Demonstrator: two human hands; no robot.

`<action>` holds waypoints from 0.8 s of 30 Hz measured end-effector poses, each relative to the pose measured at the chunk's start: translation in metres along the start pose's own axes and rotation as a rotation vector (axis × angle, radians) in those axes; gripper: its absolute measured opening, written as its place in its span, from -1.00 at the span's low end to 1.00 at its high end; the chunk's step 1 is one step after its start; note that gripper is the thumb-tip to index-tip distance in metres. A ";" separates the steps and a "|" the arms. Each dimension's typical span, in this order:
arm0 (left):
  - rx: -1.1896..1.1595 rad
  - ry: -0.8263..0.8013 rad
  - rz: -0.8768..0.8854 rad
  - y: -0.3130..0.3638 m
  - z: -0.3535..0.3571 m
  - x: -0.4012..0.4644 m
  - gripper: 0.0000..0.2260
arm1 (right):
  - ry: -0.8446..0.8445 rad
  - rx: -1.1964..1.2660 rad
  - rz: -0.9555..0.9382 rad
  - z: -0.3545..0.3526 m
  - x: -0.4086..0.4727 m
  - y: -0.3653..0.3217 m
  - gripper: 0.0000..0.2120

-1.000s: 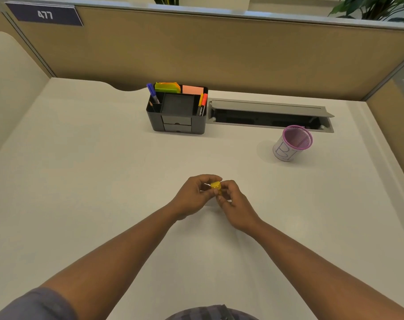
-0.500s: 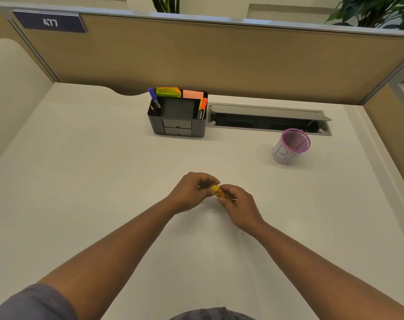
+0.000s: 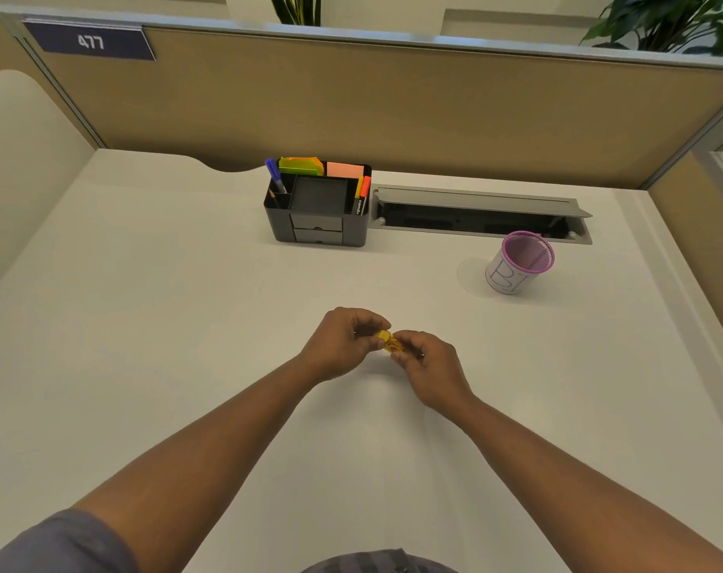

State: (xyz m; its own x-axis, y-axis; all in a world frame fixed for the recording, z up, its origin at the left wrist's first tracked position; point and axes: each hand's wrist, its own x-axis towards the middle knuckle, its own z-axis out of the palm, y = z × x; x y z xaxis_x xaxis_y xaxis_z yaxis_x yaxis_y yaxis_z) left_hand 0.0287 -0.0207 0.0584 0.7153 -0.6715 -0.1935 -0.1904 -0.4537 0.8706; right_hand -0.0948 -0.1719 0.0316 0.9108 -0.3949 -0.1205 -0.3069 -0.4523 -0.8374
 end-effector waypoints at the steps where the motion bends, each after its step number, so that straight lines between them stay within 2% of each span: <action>1: 0.000 -0.002 -0.001 0.000 0.000 0.000 -0.76 | -0.001 -0.002 0.002 0.000 0.000 0.000 -0.76; 8: -0.064 -0.024 -0.013 0.003 -0.005 -0.001 -0.79 | -0.009 0.026 0.036 0.000 -0.002 0.002 -0.74; 15: -0.461 -0.050 -0.110 -0.001 -0.002 -0.006 -0.75 | 0.007 0.111 0.109 -0.001 -0.002 0.002 -0.79; 24: -0.672 -0.087 -0.173 -0.002 0.008 -0.004 -0.78 | 0.015 0.185 0.154 -0.002 -0.004 0.000 -0.80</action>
State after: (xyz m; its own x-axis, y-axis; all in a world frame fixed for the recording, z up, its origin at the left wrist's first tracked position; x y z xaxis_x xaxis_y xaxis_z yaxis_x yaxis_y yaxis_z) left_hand 0.0206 -0.0220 0.0542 0.6360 -0.6795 -0.3657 0.3988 -0.1164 0.9096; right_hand -0.0993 -0.1719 0.0332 0.8524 -0.4603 -0.2480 -0.3851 -0.2319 -0.8932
